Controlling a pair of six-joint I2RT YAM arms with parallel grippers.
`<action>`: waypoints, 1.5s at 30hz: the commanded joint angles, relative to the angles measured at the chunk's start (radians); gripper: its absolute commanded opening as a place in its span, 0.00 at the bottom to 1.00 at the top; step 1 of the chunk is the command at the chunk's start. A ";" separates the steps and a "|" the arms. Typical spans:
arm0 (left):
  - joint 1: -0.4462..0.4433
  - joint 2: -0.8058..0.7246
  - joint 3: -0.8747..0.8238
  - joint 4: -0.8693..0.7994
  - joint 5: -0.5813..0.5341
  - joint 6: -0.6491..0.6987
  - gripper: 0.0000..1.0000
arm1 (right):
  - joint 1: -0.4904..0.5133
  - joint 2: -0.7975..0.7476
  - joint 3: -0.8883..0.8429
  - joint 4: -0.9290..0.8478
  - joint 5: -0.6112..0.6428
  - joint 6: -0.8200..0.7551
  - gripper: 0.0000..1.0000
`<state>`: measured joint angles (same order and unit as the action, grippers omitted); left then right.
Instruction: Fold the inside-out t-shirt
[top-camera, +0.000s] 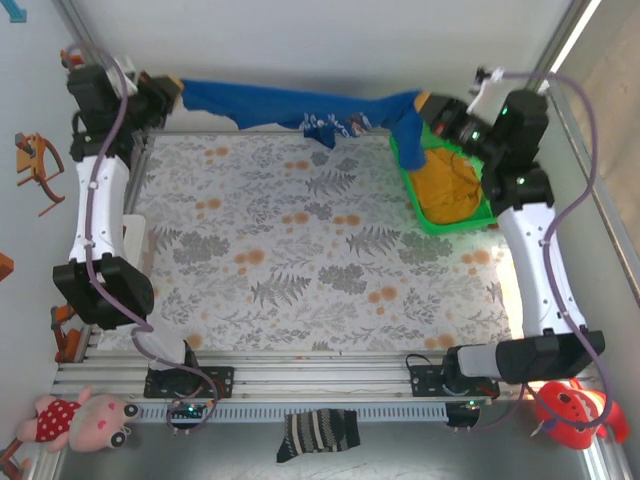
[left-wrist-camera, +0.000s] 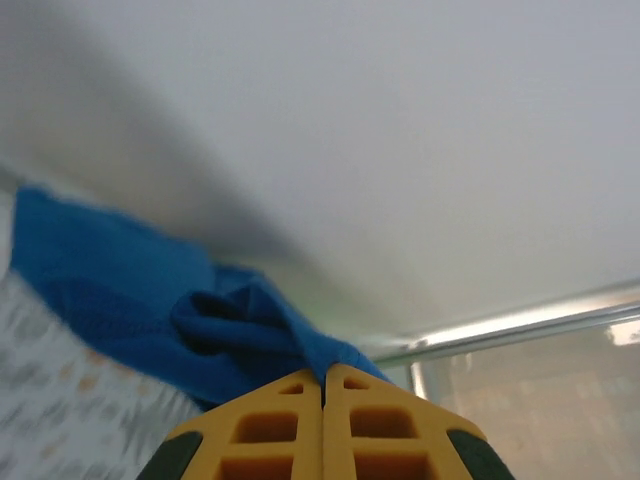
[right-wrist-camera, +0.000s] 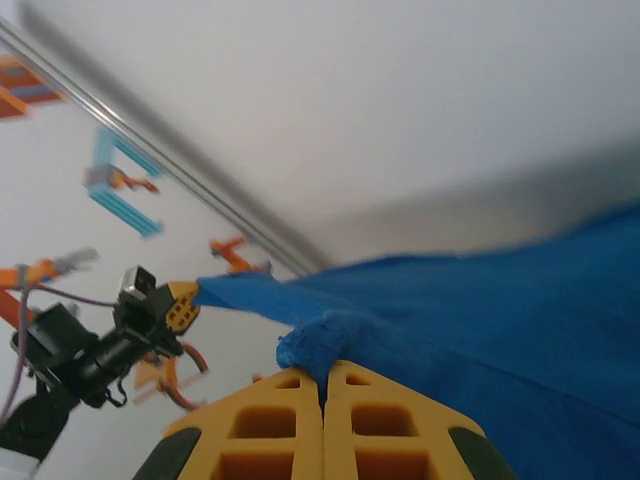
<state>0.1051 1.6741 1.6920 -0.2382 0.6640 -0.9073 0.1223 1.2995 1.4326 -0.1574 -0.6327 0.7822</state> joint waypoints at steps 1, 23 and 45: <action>0.009 -0.049 -0.290 -0.016 0.006 0.091 0.00 | 0.071 -0.066 -0.289 0.051 0.024 -0.025 0.00; 0.071 -0.299 -0.836 -0.321 -0.224 0.302 0.06 | 0.637 -0.339 -0.967 -0.150 0.416 0.043 0.00; -0.117 -0.030 -0.493 -0.255 -0.160 0.274 0.72 | 0.534 0.037 -0.553 -0.148 0.465 -0.096 0.31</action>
<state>0.0109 1.5757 1.1980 -0.5171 0.4717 -0.6113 0.6605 1.2793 0.8913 -0.4355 -0.1154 0.6609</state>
